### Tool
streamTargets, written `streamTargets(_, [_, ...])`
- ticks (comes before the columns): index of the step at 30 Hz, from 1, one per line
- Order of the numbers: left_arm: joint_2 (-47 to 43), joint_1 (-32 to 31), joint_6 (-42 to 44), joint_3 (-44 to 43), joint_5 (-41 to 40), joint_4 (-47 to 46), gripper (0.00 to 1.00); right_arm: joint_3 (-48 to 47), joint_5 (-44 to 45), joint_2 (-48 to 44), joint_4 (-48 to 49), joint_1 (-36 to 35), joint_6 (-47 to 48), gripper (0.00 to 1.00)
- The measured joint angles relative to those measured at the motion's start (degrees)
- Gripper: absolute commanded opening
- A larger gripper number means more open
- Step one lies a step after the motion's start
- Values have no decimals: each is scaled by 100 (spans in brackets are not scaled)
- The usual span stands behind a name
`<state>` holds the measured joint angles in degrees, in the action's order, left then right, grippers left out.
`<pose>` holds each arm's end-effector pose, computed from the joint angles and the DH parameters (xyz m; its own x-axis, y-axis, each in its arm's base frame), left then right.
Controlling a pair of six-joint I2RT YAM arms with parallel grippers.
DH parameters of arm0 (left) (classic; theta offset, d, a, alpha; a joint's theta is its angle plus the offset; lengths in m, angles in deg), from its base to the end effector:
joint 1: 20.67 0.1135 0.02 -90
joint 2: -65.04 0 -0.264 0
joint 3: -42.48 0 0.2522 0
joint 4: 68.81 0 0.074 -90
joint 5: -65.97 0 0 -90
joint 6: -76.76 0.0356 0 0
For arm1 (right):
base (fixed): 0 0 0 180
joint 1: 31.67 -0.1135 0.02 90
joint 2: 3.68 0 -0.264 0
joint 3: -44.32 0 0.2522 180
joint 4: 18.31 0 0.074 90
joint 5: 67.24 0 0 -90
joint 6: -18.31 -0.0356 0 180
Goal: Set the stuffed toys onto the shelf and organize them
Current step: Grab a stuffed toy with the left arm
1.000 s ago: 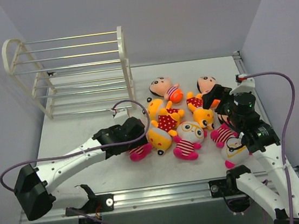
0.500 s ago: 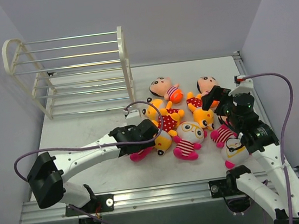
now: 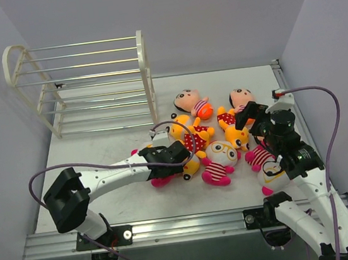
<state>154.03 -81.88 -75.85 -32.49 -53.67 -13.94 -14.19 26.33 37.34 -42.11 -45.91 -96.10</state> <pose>0.1589 -0.2525 0.2185 -0.8068 -0.1341 -0.5753 -0.0880 0.9903 -0.1075 0.1655 0.0397 0.3505 -0.1737 0.3815 -0.9079 -0.1249 0.9060 0.4045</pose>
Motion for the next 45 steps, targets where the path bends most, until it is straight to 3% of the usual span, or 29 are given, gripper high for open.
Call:
streamTargets(13, [-7, 59, -39, 234, 2, -85, 70, 37, 0, -101, 0, 0, 26, 100])
streamTargets(20, [-404, 514, 201, 474, 37, 7, 67, 39, 0, -101, 0, 0, 37, 100])
streamTargets(26, [-940, 925, 616, 826, 116, 68, 75, 42, -15, -101, 2, 0, 35, 100])
streamTargets(31, [-1211, 737, 695, 789, 122, 116, 76, 42, -72, -83, 42, 0, 31, 100])
streamTargets(37, [-1014, 365, 688, 459, 92, 192, 76, 42, -146, -33, 83, 0, 22, 100])
streamTargets(45, [26, 101, 754, -138, -149, 313, 76, 42, -146, -31, 83, 0, 24, 100])
